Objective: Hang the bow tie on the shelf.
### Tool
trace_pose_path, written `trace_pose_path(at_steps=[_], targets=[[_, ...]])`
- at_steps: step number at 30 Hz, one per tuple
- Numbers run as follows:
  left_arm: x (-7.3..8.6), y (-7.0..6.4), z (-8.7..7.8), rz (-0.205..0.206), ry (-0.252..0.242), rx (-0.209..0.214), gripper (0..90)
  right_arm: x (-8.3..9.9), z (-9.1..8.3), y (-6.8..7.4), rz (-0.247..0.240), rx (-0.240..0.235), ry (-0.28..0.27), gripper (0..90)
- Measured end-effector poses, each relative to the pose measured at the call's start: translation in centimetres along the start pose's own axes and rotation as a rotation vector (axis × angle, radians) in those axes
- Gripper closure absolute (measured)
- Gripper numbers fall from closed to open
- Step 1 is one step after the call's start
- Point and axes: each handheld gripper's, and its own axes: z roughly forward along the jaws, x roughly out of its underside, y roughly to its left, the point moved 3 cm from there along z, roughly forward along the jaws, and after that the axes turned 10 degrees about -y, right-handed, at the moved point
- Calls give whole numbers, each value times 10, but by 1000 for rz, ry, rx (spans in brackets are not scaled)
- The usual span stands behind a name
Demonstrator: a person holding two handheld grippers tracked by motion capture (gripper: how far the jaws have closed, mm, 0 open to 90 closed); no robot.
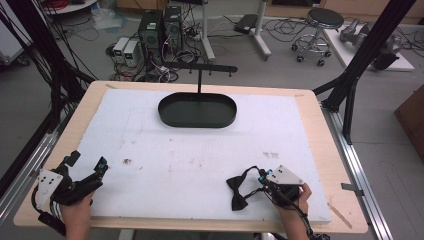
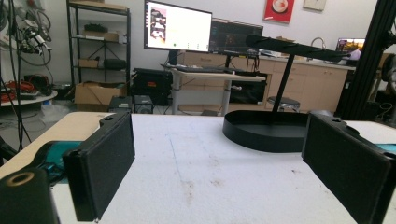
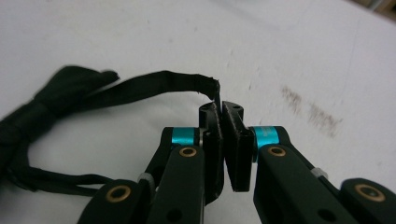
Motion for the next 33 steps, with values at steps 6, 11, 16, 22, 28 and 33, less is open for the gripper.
trace_pose_path(at_steps=[6,11,16,22,28,33], targets=[[-1,1,0,-9,-10,-4,100,-14,-3,7,-80,9,-75,864],[0,1,1,-7,-7,-1,100,-24,-2,10,-115,21,-114,864],[1,0,2,-6,-6,2,100,-42,-3,9,-145,47,-171,864],[1,0,2,-6,-7,4,100,-65,-4,3,-140,63,-261,864],[0,-1,3,1,-10,5,101,-81,-2,-7,-111,78,-320,863],[-2,0,3,11,-3,-9,101,-94,1,-18,-73,88,-372,864]])
